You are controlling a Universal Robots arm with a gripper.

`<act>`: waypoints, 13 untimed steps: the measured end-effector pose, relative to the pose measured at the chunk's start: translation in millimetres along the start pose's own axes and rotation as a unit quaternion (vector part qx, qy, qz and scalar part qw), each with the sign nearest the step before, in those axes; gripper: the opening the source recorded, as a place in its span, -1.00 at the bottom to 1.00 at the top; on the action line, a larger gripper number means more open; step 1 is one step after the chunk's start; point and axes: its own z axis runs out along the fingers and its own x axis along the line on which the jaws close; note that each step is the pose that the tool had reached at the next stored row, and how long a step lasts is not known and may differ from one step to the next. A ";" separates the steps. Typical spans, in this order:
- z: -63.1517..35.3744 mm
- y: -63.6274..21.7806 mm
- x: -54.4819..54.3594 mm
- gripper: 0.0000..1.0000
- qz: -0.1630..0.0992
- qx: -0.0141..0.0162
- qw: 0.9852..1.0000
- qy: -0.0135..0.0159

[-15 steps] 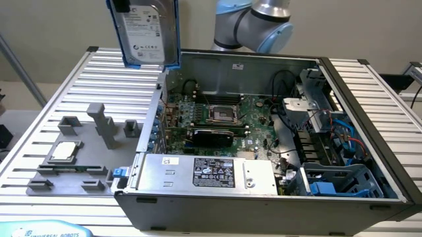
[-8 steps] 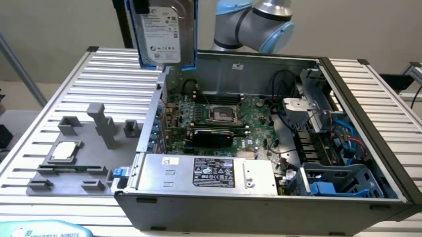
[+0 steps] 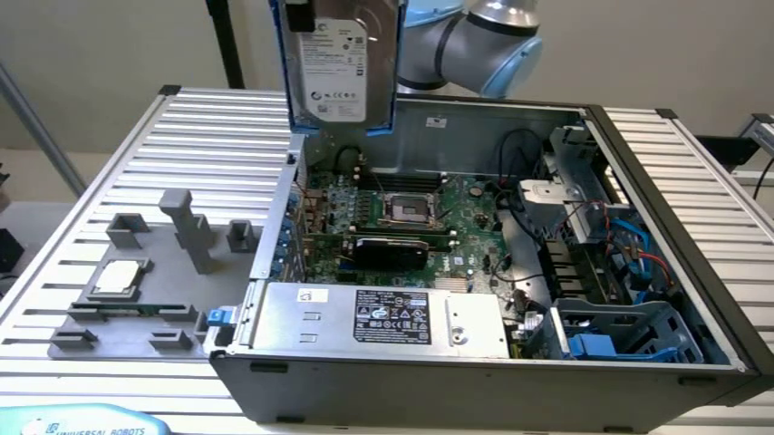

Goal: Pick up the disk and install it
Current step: 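Pick up the disk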

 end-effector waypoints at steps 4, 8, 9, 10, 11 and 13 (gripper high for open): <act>0.5 -17.5 6.8 -0.35 0.000 0.000 1.000 0.000; 1.0 -34.5 13.2 -0.35 0.000 0.000 1.000 0.000; 1.2 -38.8 14.8 -0.35 0.000 0.000 1.000 0.000; 1.4 -43.3 16.3 -0.35 0.000 0.000 1.000 0.000; 1.7 -47.7 17.8 -0.35 0.000 0.000 1.000 0.000; 2.0 -56.1 20.6 -0.35 0.000 0.000 1.000 0.000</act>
